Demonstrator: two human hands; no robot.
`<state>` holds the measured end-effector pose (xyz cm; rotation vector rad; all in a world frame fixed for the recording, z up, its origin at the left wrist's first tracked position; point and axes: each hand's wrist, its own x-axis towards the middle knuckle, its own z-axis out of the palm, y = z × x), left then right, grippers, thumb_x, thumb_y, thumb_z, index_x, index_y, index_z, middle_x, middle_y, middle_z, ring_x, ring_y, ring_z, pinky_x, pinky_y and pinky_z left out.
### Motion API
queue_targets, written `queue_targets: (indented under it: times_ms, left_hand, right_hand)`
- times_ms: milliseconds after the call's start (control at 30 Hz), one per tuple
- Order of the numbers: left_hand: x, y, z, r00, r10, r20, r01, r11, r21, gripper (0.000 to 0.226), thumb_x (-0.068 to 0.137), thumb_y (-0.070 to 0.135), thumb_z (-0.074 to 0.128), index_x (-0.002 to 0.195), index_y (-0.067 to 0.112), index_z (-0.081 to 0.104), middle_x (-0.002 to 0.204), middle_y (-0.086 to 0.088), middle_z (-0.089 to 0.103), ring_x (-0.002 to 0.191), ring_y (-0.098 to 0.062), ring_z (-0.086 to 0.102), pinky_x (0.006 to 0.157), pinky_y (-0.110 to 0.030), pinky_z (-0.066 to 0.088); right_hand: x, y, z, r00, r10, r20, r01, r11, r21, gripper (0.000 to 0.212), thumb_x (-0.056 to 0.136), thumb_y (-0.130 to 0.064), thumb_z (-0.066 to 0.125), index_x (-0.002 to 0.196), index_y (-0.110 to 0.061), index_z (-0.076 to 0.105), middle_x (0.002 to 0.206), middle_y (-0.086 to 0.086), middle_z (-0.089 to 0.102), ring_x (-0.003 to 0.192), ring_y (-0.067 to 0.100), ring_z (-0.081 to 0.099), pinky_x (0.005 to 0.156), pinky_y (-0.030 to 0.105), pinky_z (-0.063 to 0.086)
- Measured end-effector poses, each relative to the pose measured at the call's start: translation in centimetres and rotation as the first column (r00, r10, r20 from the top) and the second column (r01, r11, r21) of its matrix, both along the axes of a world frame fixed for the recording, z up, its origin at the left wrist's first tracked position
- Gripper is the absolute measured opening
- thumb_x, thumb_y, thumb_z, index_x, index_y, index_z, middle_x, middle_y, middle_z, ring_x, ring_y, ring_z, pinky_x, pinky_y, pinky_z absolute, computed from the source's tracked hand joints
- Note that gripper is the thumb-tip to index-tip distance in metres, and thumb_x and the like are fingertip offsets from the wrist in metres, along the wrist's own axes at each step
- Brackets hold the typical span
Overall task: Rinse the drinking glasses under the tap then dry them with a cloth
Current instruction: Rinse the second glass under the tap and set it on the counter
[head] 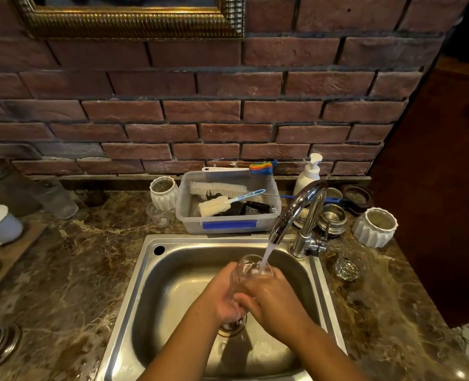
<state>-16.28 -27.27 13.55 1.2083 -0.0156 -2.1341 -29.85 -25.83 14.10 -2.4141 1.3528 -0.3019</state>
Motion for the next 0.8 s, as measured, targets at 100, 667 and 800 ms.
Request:
queue_targets:
  times_ms: [100,667,800]
  left_hand:
    - [-1.1,-0.3,-0.3,0.952,0.129,0.279,-0.1,0.988,-0.115,0.025,0.098,0.028,0.056,0.096,0.005,0.066,0.081,-0.013,0.071,0.069,-0.021,0.067,0.055,-0.029,0.055]
    - [-2.4,-1.6,-0.1,0.742,0.039,0.669,0.143,0.966,-0.215,0.024,0.101,0.026,0.055,0.083,0.014,0.066,0.069,-0.005,0.065,0.061,-0.016,0.059,0.051,-0.025,0.049]
    - [-0.7,-0.5,1.0,0.997,0.06,0.047,-0.06,0.998,-0.021,0.027,0.095,0.03,0.062,0.091,0.004,0.07,0.07,-0.01,0.065,0.042,-0.015,0.056,0.039,-0.021,0.046]
  right_hand:
    - [0.7,0.2,-0.8,0.923,-0.239,0.302,0.185,0.963,0.198,0.025,0.096,-0.043,0.051,0.099,-0.031,0.072,0.091,-0.01,0.074,0.09,0.003,0.066,0.087,0.029,0.055]
    - [0.2,-1.4,-0.6,0.661,-0.544,0.517,0.275,0.817,0.507,0.031,0.099,-0.033,0.053,0.081,-0.017,0.073,0.075,0.004,0.074,0.073,0.013,0.071,0.077,0.039,0.058]
    - [0.0,-0.8,0.8,1.0,-0.005,-0.003,0.005,1.0,0.019,0.036,0.094,-0.053,0.04,0.105,-0.035,0.069,0.105,-0.008,0.074,0.11,0.01,0.062,0.115,0.04,0.031]
